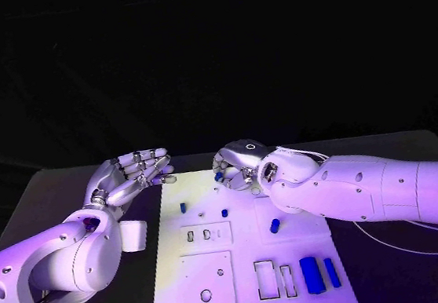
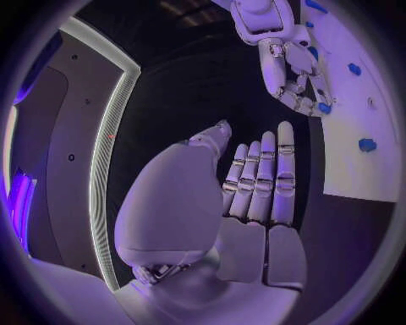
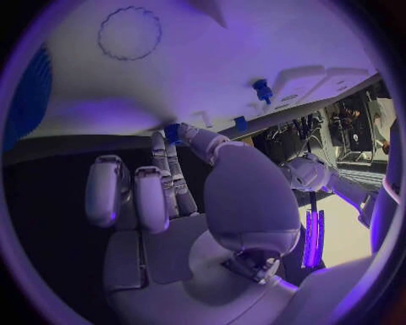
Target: Assemble the parts on the task board
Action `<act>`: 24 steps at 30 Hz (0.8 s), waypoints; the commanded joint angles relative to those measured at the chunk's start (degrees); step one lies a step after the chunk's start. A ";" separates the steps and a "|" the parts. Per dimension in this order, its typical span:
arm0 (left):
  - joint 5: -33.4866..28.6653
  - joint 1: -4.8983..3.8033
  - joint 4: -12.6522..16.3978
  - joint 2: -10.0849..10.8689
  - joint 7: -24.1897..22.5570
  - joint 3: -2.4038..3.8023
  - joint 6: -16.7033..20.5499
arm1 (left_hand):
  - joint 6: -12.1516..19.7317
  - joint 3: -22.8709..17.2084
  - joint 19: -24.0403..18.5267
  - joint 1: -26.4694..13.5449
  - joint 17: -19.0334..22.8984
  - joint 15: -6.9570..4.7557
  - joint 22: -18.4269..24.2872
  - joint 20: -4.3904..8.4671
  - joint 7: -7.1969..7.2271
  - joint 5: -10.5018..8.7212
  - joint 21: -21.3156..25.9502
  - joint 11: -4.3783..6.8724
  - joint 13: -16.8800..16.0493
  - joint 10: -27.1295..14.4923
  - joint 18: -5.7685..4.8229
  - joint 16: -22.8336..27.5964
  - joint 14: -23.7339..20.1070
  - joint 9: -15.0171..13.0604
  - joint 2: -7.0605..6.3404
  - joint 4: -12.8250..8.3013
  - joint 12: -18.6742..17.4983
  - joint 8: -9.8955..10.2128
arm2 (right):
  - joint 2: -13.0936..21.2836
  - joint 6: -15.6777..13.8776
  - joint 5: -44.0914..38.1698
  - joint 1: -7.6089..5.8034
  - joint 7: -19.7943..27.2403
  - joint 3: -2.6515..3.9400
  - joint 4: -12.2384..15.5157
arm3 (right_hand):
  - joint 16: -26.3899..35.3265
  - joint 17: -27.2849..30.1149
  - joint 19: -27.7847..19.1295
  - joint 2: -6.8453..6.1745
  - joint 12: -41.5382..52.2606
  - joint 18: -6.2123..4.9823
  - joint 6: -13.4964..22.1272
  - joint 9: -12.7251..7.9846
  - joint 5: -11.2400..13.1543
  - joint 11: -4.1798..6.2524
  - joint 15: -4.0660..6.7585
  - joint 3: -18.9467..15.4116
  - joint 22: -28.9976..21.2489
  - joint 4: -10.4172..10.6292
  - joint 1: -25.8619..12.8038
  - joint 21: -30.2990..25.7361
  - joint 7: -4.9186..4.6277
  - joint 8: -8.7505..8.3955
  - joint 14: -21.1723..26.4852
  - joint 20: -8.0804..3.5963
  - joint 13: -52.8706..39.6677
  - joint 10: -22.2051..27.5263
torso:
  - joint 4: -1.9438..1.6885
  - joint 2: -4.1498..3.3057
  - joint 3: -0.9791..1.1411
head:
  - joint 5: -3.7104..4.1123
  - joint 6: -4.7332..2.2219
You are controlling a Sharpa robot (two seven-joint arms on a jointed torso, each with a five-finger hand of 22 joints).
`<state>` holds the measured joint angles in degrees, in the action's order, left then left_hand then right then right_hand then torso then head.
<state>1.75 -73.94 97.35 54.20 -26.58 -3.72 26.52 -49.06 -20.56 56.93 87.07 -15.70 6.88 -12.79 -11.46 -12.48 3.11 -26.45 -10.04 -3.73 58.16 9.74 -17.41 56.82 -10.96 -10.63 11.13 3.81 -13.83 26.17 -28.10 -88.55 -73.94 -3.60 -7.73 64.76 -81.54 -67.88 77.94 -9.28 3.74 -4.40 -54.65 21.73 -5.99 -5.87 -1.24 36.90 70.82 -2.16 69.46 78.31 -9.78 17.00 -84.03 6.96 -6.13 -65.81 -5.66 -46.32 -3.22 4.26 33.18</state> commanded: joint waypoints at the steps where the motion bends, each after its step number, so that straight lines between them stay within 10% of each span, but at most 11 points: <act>1: 0.25 -0.19 0.05 -0.08 -0.26 0.05 -1.04 | 0.42 -0.03 -0.55 -0.23 -0.05 0.02 -0.06 0.00 -0.25 -0.19 -0.39 0.09 0.06 -0.37 0.33 0.20 -0.37 0.07 0.22 -0.22 -0.18 0.36 | 0.11 0.63 -0.73 -0.01 -0.84 0.01 -0.05 | 0.95 2.13 -2.18 -2.26 -0.19 -0.56 2.87 -0.95 -0.90 -1.14 -0.89 -0.64 -3.03 0.39 0.04 -2.13 -0.98 -2.14 -1.30 0.82 0.79 3.59 | 0.09 -0.02 0.01 | 0.02 -0.07; 17: 0.25 -0.21 -0.97 0.20 -0.14 0.04 -1.11 | 0.48 -0.05 -0.65 -0.26 -0.09 0.04 -0.08 -0.01 -0.25 -0.18 -0.45 0.07 0.06 -0.46 0.33 0.24 -0.40 0.08 0.27 -0.30 -0.19 0.41 | 8.19 -2.18 2.48 -0.87 0.05 0.56 8.90 | 0.75 2.32 -2.29 -3.60 1.34 -0.78 4.07 -1.11 -3.14 -1.25 -1.07 -2.94 -3.56 0.73 0.13 -2.94 -1.11 -3.99 -1.26 1.34 1.30 4.10 | 0.82 0.29 0.38 | 0.00 -0.55; 24: 0.23 -0.21 -1.54 0.14 -0.11 0.03 -1.41 | 0.50 -0.05 -0.69 -0.26 -0.10 0.05 -0.09 -0.01 -0.23 -0.19 -0.46 0.06 0.06 -0.49 0.33 0.25 -0.41 0.09 0.28 -0.33 -0.20 0.43 | 14.65 1.25 11.00 -1.95 0.87 1.35 13.77 | -1.36 -1.64 0.81 -3.70 6.37 0.18 2.38 -0.64 -6.34 0.79 0.44 -3.39 1.09 1.22 0.46 0.02 -0.06 -4.01 -2.31 0.20 -0.97 -5.72 | 1.25 0.67 0.70 | 0.12 -0.76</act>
<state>1.76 -73.99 95.82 54.45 -26.46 -3.74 26.36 -49.06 -20.56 56.50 87.07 -15.74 6.87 -12.82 -11.47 -12.48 3.11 -26.69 -10.04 -3.74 58.16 9.74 -17.41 56.82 -10.96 -10.63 11.13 3.81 -13.62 40.24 -29.32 -83.13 -75.71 -3.43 -6.44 77.86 -82.68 -69.12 78.36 -12.71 9.38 -4.41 -52.30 21.05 -12.08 -5.42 -1.17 33.71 71.39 -0.95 69.81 78.01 -10.10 13.16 -84.01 7.31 -6.71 -70.04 -4.74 -45.88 -2.70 4.30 32.39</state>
